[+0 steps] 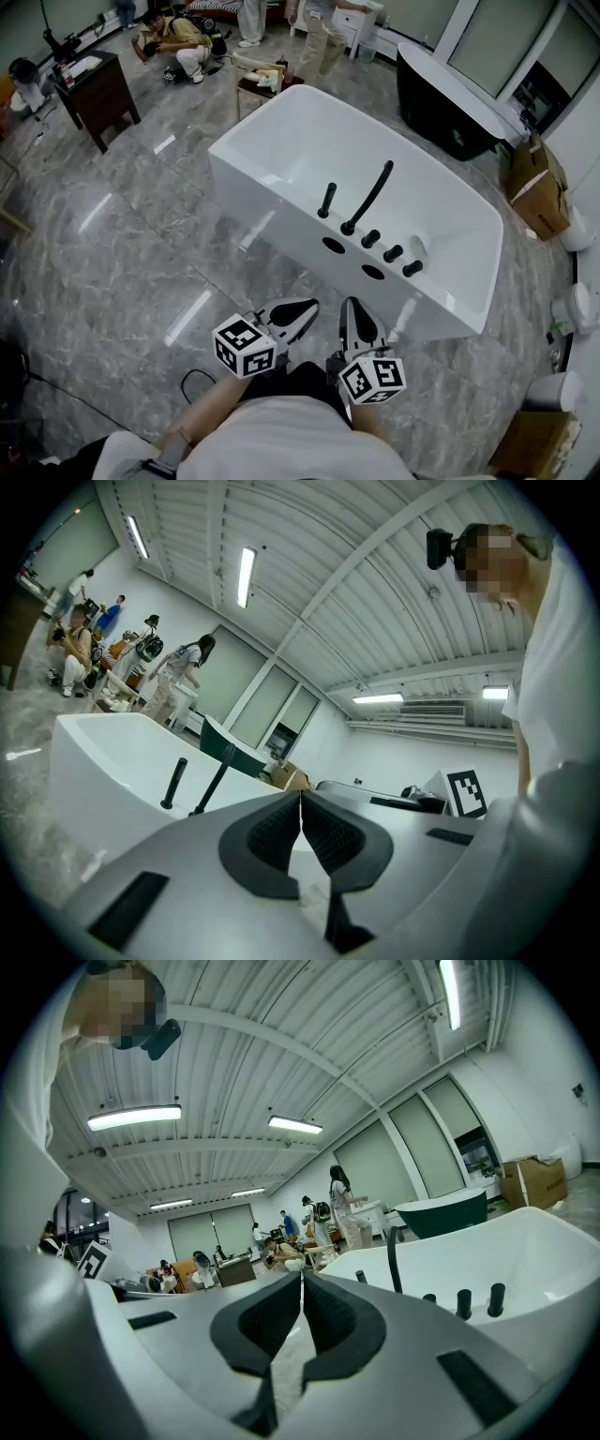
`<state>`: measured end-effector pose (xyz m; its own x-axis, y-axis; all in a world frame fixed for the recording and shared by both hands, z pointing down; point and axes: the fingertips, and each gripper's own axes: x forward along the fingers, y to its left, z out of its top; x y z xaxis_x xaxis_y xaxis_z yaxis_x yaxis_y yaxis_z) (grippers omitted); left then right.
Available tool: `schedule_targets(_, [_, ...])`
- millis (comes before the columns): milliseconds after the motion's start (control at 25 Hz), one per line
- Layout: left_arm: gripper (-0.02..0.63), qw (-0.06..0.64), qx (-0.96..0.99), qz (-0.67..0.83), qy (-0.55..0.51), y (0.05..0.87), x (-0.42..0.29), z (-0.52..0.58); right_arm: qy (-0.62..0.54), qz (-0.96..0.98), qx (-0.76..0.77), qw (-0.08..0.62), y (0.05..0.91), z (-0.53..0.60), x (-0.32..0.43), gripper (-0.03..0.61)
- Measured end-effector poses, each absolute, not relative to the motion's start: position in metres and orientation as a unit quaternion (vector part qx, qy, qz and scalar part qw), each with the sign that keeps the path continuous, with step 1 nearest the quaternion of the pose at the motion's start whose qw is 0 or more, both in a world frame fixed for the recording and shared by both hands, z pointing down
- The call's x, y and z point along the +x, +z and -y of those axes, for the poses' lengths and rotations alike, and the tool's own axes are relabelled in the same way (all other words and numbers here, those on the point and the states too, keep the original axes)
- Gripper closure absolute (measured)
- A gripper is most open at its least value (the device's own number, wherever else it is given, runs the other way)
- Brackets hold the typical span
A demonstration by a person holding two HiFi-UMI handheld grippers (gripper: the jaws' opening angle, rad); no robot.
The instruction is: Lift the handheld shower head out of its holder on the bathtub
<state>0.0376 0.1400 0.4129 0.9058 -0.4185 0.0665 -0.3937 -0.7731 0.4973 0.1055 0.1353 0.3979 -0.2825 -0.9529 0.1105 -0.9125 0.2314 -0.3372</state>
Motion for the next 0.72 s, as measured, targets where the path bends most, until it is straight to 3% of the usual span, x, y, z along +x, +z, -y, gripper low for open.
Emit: schedule_targets(720, [0.601, 0.269, 0.937, 0.222, -0.026, 0.419, 0.032, -0.131, -0.149, -0.777, -0.608, 0.065, 0.389, -0.126, 0.116, 0.560])
